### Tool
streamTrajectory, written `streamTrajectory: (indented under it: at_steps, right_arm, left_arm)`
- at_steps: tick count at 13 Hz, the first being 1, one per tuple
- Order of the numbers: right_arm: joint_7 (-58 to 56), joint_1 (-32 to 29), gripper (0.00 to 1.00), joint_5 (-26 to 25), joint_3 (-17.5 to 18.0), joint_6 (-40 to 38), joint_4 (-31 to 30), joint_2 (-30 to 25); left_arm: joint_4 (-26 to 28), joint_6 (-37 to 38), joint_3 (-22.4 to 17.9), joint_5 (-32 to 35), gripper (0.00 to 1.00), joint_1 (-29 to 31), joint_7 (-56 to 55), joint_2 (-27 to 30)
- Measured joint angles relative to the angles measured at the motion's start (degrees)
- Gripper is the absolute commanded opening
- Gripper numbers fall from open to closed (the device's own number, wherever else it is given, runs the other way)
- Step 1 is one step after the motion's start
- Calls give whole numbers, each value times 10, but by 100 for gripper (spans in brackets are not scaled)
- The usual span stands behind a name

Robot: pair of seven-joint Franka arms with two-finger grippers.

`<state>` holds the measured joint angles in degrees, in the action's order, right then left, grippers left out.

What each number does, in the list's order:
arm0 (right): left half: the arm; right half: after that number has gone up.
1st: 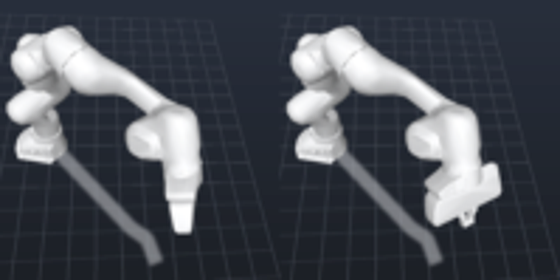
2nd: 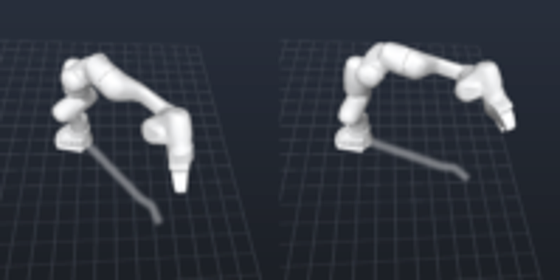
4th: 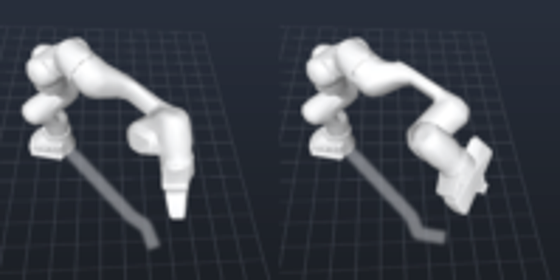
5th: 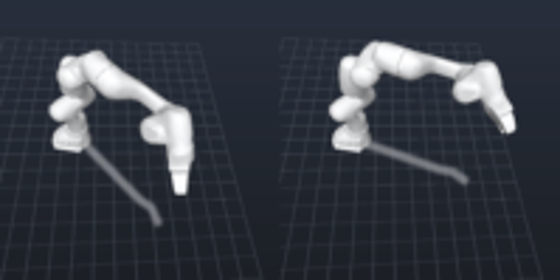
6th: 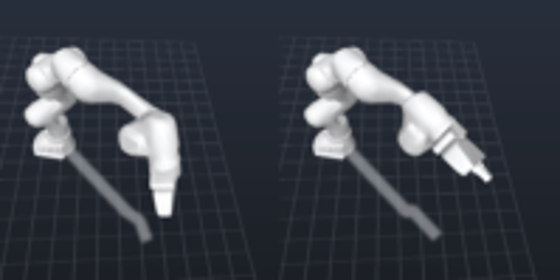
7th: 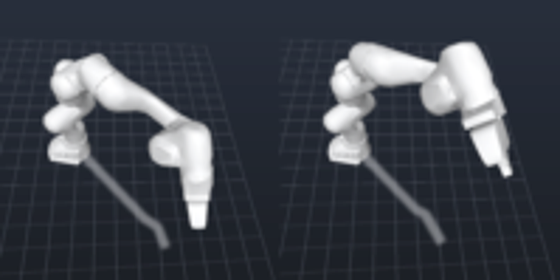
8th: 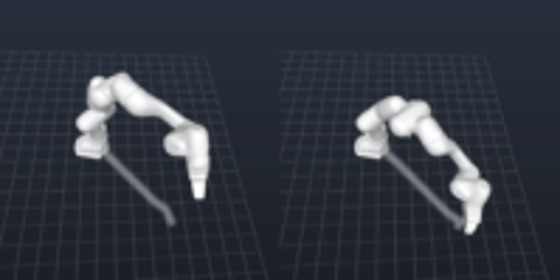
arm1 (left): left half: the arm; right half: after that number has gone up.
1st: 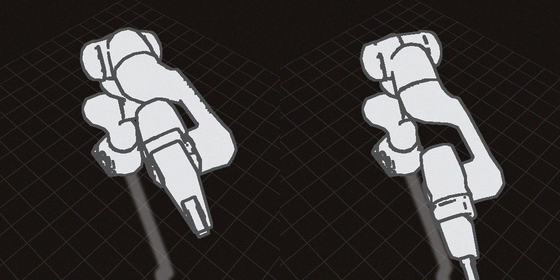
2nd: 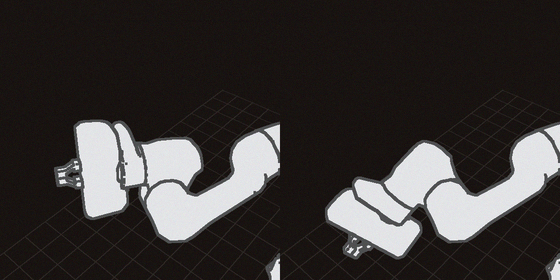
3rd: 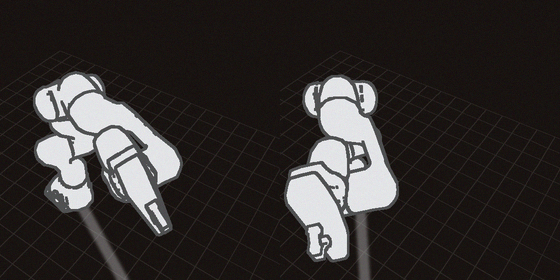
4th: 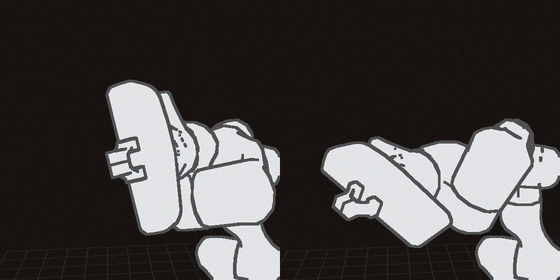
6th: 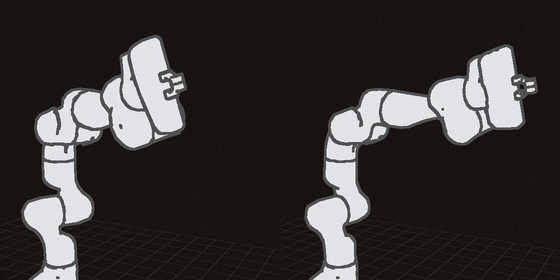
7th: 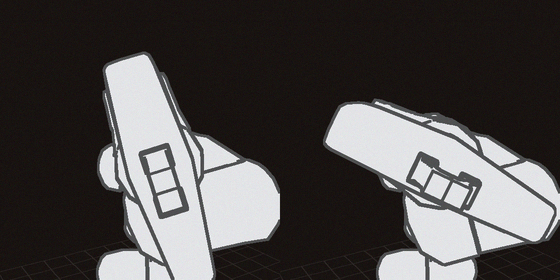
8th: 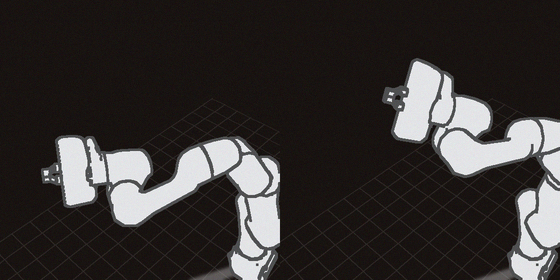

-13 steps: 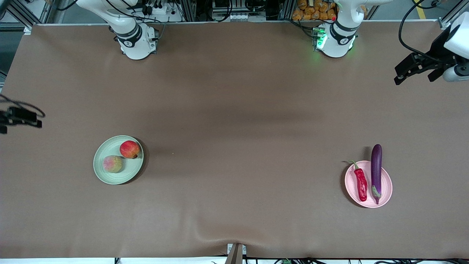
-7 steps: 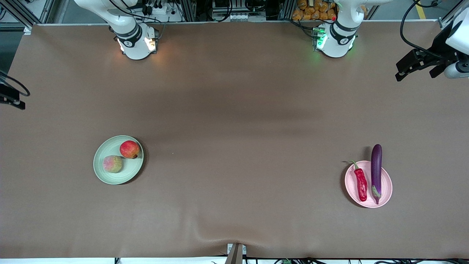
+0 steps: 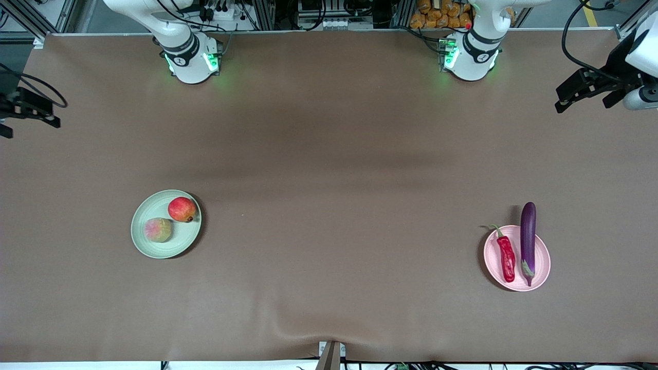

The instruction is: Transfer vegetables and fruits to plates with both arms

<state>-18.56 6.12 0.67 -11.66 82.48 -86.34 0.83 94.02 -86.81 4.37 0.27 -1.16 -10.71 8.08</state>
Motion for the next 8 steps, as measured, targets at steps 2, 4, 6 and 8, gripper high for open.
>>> streamTrajectory:
  at_steps: [2, 4, 6, 8]
  right_arm:
    - [1, 0, 100, -2, -2, 4, -2, 0]
    - [1, -1, 100, -3, -5, 5, -2, 0]
    - [1, -1, 100, -3, -5, 8, -2, 0]
    - [1, -1, 100, -3, -4, 9, -2, 0]
  left_arm:
    - [0, 0, 0, 0, 100, 0, 13, 0]
    - [-5, 0, 0, 0, 100, -1, 17, 0]
    - [-10, 2, 1, 0, 100, -2, 17, 0]
    - [-10, 6, 1, 0, 100, -2, 17, 0]
